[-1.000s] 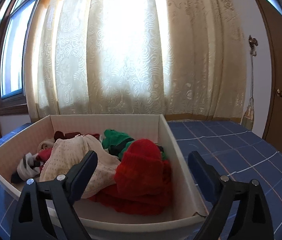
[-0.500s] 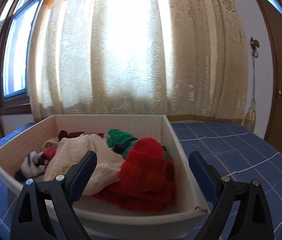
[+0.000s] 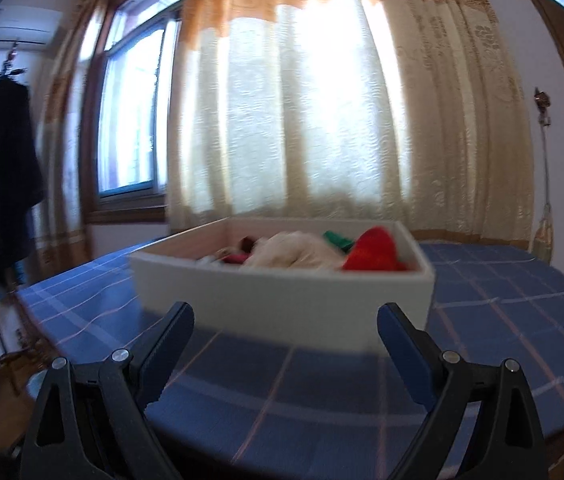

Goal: Take underwear out of drawer
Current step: 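Withdraw the right tool from the box and lower it into the drawer, then close the right gripper on the pale pink bra cup and lift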

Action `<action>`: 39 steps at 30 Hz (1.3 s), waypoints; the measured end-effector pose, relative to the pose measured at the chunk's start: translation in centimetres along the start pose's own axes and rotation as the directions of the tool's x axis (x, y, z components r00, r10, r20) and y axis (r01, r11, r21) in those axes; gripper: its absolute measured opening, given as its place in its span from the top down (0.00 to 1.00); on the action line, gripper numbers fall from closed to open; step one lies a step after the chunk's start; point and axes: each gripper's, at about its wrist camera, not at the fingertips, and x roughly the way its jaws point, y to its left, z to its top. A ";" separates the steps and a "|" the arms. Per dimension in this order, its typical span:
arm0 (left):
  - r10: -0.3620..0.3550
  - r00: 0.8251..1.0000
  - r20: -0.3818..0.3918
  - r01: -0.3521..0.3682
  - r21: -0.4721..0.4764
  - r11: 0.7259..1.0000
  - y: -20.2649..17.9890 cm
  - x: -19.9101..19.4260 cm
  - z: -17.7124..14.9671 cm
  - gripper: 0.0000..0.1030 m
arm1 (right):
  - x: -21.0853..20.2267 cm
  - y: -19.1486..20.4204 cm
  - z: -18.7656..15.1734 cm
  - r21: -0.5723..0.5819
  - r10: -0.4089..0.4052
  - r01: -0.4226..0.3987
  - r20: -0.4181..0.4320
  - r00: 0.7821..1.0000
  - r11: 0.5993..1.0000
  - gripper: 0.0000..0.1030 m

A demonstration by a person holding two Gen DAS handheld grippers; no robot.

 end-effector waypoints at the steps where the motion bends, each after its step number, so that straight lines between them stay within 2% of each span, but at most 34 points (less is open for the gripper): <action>1: 0.003 1.000 0.001 -0.003 -0.011 1.000 0.2 0.0 0.0 0.01 | -0.6 0.7 -0.7 -0.018 0.025 -0.025 -0.013 1.000 1.000 0.08; 7: 0.010 1.000 0.012 -0.009 -0.059 0.998 0.6 -0.3 -0.3 0.00 | -1.6 3.9 -4.4 -0.129 0.135 -0.152 -0.130 0.982 0.980 0.09; 9: 0.010 1.000 0.020 -0.008 -0.075 0.997 0.8 -0.5 -0.4 0.00 | -1.4 5.1 -5.6 -0.197 0.180 -0.218 -0.196 0.964 0.956 0.09; 12: 0.014 1.000 0.023 -0.012 -0.093 0.996 1.0 -0.4 -0.4 0.00 | -0.4 6.3 -6.7 -0.222 0.256 -0.336 -0.321 0.912 0.916 0.18; 13: 0.014 1.000 0.024 -0.012 -0.097 0.995 1.1 -0.4 -0.4 0.00 | 0.1 6.5 -7.0 -0.209 0.290 -0.379 -0.359 0.887 0.902 0.19; 14: 0.013 1.000 0.026 -0.011 -0.097 0.995 1.2 -0.4 -0.4 0.00 | 0.7 6.7 -7.3 -0.185 0.333 -0.433 -0.407 0.851 0.882 0.19; 16: 0.014 0.999 0.030 -0.011 -0.096 0.995 1.2 -0.5 -0.4 0.00 | 2.1 7.4 -8.3 -0.119 0.415 -0.543 -0.518 0.748 0.831 0.19; 17: 0.014 0.999 0.031 -0.011 -0.095 0.995 1.2 -0.5 -0.4 0.00 | 2.6 7.7 -8.7 -0.096 0.438 -0.578 -0.557 0.705 0.810 0.19; 18: 0.014 0.999 0.031 -0.011 -0.092 0.996 1.1 -0.5 -0.5 0.00 | 3.2 8.0 -9.3 -0.051 0.469 -0.623 -0.612 0.637 0.780 0.19; 19: 0.014 0.999 0.032 -0.012 -0.088 0.996 1.1 -0.5 -0.5 0.00 | 3.7 8.4 -10.0 -0.016 0.481 -0.648 -0.656 0.582 0.762 0.19; 21: 0.014 0.999 0.033 -0.011 -0.090 0.996 1.1 -0.6 -0.5 0.00 | 4.6 8.8 -11.2 0.036 0.476 -0.663 -0.725 0.498 0.748 0.19; 24: 0.014 0.999 0.038 -0.010 -0.097 0.995 1.2 -0.6 -0.5 0.00 | 5.1 9.4 -12.0 0.092 0.500 -0.685 -0.753 0.428 0.723 0.19; 26: 0.015 0.999 0.042 -0.010 -0.103 0.995 1.3 -0.6 -0.6 0.00 | 5.3 10.1 -12.4 0.087 0.489 -0.697 -0.774 0.403 0.712 0.19; 30: 0.012 0.999 0.044 -0.007 -0.125 0.992 1.6 -0.6 -0.6 0.00 | 5.9 12.4 -13.3 0.120 0.507 -0.752 -0.805 0.308 0.648 0.19; 33: 0.013 0.999 0.043 -0.006 -0.158 0.987 2.2 -0.6 -0.6 0.00 | 7.0 13.1 -13.9 0.136 0.498 -0.754 -0.822 0.276 0.642 0.19; 34: 0.012 0.999 0.043 -0.005 -0.162 0.987 2.2 -0.6 -0.6 0.00 | 7.4 13.2 -14.1 0.154 0.503 -0.754 -0.825 0.257 0.638 0.19; 35: 0.011 0.999 0.044 -0.004 -0.164 0.986 2.2 -0.6 -0.6 0.00 | 7.8 13.2 -14.5 0.193 0.515 -0.753 -0.829 0.218 0.629 0.19; 39: 0.006 0.999 0.049 0.003 -0.174 0.985 2.4 -0.7 -0.7 0.00 | 8.9 13.0 -15.5 0.263 0.553 -0.747 -0.817 0.164 0.610 0.15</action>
